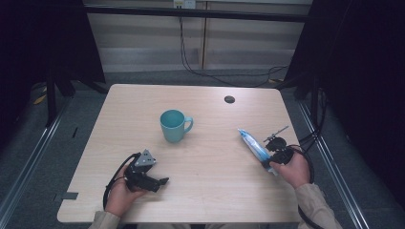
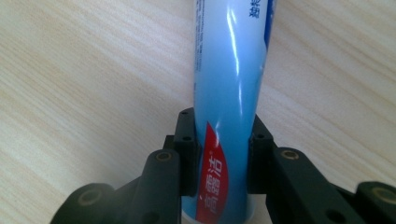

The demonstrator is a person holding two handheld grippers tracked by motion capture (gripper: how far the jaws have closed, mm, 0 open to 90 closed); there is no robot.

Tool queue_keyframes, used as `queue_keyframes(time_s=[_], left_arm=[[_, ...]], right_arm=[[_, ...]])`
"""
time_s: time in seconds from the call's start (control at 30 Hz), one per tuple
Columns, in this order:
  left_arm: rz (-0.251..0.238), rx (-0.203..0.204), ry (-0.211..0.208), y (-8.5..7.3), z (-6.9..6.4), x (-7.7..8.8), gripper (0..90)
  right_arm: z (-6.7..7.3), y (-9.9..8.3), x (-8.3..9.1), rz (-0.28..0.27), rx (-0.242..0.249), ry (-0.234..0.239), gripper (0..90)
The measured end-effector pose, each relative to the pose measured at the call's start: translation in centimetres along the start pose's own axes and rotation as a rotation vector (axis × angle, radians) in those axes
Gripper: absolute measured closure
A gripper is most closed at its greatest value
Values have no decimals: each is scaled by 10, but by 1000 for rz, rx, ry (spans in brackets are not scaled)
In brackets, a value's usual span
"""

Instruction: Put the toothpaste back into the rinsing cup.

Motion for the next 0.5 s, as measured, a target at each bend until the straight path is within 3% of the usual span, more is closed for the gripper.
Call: queue_keyframes(time_s=[0.27, 0.5], left_arm=[[13, -7, -14, 0, -2, -2, 56], [17, -5, -23, -1, -3, -3, 20]], right_arm=[[3, 1, 2, -50, -26, 25, 728], [4, 5, 13, -103, -38, 49, 729]])
Point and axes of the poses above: each handheld gripper's, and its own axes: x roughly backward along the jaws, y roughly out of its top, z roughly to its left, the point moved 9 cm from there along -x, roughly forward along the jaws, and after that the axes turned 14 degrees about -y, right-handed, at the moved point
